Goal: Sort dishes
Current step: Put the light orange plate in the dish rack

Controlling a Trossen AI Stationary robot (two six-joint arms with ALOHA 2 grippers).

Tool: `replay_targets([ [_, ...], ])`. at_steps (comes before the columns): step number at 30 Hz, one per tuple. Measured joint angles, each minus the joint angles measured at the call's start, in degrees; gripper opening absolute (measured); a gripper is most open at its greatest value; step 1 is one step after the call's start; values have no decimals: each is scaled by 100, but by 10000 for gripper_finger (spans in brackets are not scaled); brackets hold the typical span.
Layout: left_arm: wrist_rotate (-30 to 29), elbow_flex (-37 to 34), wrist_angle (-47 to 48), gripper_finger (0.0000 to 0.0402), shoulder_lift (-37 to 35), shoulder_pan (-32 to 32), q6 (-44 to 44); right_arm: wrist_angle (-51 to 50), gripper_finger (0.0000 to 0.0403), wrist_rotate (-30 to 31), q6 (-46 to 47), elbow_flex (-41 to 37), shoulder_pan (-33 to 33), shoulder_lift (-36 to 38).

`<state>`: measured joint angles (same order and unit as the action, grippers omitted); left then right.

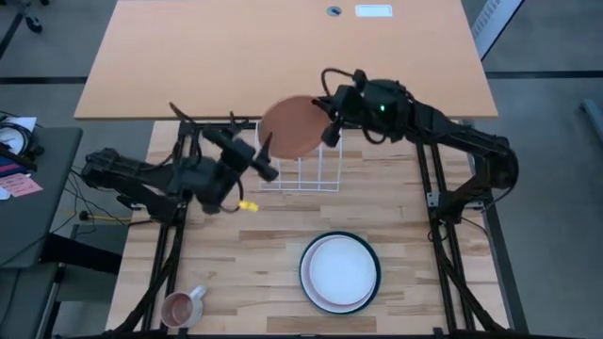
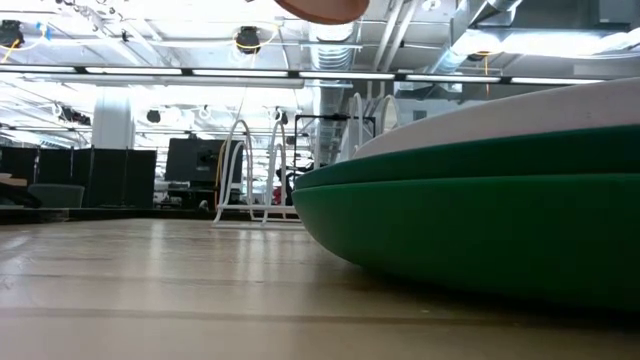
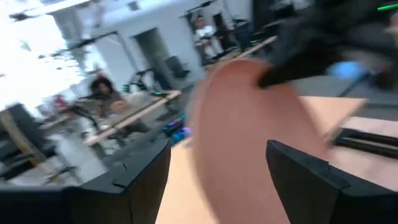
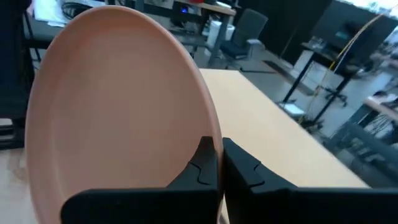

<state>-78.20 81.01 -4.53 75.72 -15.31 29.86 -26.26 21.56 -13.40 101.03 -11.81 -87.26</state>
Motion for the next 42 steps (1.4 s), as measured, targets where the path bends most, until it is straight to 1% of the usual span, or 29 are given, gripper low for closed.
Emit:
replay_targets([
  [4, 25, 0, -10, 257, 2, 235, 234, -6, 6, 849, -397, 0, 338, 0],
  [6, 39, 0, 23, 251, 2, 315, 289, 1, 6, 1030, -510, 0, 417, 0],
  [8, 122, 0, 142, 236, 2, 391, 276, 35, 6, 1049, -510, 0, 458, 0],
  [11, 358, 0, 394, 195, 4, 477, 92, 50, 6, 1049, -519, 0, 498, 0],
  [15, 606, -1, 508, 116, 4, 517, 3, 60, 6, 1049, -527, 0, 509, 0],
  [18, 645, -2, 514, 63, 4, 550, 21, 59, 6, 1049, -516, 0, 511, 0],
  [20, 653, -1, 520, 37, 4, 575, 66, 65, 6, 1049, -510, 0, 545, 0],
  [22, 649, -2, 553, 22, 4, 579, 73, 56, 6, 1069, -512, 0, 574, 0],
  [28, 650, 0, 762, 17, -2, 680, 64, 71, 6, 1094, -514, 0, 618, -5],
  [31, 852, 1, 921, 18, -6, 764, -159, 81, 6, 1112, -531, 0, 610, -9],
  [34, 1101, 2, 1005, 33, -10, 861, -412, 90, 6, 1171, -586, 0, 610, -7],
  [38, 1061, 2, 1069, 53, 7, 1003, -445, 116, 6, 1202, -624, 0, 618, -11],
  [40, 1062, 2, 1081, 50, 7, 1049, -440, 118, 6, 1200, -624, 0, 618, -15],
  [42, 1051, 2, 1078, 36, 7, 1058, -383, 118, 6, 1203, -639, 0, 618, -15],
])
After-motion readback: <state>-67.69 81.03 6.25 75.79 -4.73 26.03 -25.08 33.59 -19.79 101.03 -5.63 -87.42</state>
